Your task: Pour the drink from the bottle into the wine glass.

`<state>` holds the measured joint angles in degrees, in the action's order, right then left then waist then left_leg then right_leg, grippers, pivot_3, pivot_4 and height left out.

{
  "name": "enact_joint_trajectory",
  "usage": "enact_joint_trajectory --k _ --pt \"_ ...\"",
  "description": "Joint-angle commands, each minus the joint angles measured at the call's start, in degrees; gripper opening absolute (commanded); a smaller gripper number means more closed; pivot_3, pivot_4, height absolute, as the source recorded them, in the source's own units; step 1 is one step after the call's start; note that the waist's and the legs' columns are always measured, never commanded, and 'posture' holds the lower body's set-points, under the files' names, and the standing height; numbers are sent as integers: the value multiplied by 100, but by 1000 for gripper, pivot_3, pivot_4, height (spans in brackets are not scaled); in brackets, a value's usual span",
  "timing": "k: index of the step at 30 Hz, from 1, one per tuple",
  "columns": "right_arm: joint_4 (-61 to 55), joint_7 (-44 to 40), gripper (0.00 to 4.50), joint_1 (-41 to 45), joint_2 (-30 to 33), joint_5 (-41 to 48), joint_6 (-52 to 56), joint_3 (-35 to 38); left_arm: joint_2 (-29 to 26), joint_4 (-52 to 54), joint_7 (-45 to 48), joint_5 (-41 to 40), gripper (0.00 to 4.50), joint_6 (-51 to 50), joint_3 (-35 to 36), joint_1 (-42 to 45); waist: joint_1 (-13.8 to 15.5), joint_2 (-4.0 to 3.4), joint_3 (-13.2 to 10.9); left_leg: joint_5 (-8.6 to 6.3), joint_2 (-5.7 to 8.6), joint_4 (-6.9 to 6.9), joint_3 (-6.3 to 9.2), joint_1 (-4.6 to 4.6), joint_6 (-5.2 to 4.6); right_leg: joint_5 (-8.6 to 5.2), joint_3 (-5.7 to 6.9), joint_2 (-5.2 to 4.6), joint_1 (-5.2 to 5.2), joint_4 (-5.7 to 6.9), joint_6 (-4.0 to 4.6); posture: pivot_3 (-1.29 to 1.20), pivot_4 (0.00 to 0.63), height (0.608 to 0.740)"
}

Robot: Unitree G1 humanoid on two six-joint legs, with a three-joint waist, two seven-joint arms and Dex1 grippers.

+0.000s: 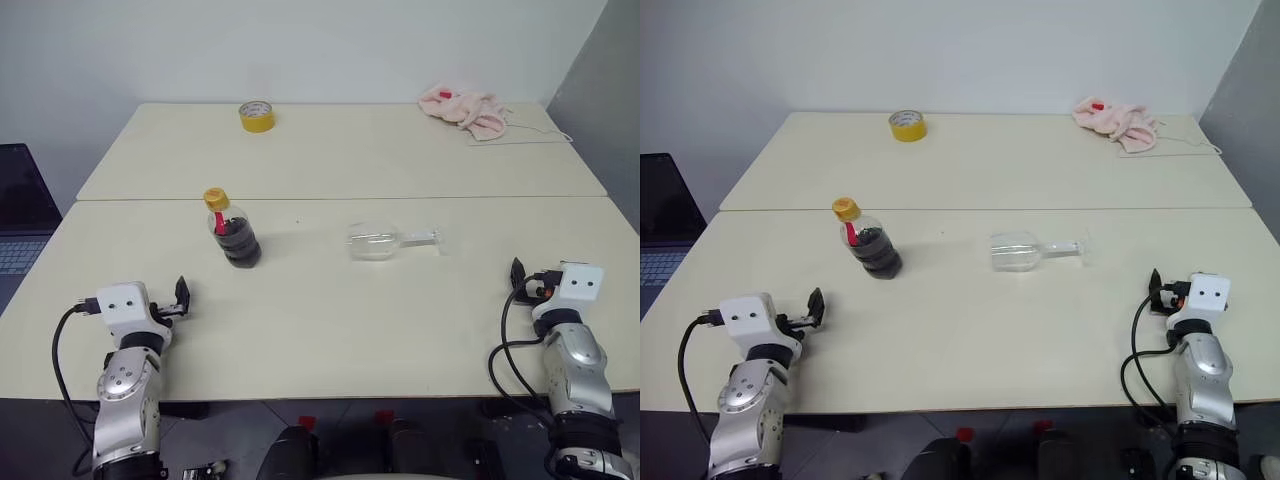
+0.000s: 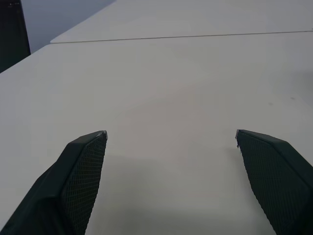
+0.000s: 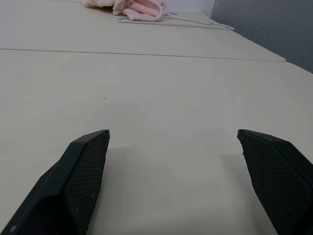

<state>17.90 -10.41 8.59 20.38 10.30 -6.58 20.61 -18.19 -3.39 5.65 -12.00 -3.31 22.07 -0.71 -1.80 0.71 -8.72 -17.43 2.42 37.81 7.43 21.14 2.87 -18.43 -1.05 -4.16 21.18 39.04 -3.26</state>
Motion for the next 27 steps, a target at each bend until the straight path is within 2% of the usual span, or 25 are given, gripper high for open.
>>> enact_joint_trajectory --k 1,9,14,19,27 --pt "-69 -105 4500 82 80 71 -118 19 3 -2 -25 70 4470 265 43 74 0 0 0 0 0 0 0 0 0 0 0 0 0 0 0 0 150 740" --pt "-147 -244 4500 62 63 94 -69 -30 -23 -76 -45 107 4470 268 45 80 -1 0 0 0 0 0 0 0 0 0 0 0 0 1 0 0 150 740" --pt "-282 -422 4500 16 32 97 -81 -128 -71 67 288 -207 4470 260 123 -11 -1 0 0 0 -1 -1 1 0 0 0 1 0 1 1 0 0 150 740" --pt "-551 -872 4500 -90 86 141 -91 -358 -374 112 386 -56 4470 281 164 -123 -4 0 0 0 -1 -2 2 0 0 0 1 1 1 1 0 0 150 740" --pt "-933 -1346 4500 -193 141 253 -73 -500 -546 634 932 -426 4470 -8 158 -456 0 -3 -2 0 -1 -2 3 1 0 0 1 0 1 -1 0 0 150 740"
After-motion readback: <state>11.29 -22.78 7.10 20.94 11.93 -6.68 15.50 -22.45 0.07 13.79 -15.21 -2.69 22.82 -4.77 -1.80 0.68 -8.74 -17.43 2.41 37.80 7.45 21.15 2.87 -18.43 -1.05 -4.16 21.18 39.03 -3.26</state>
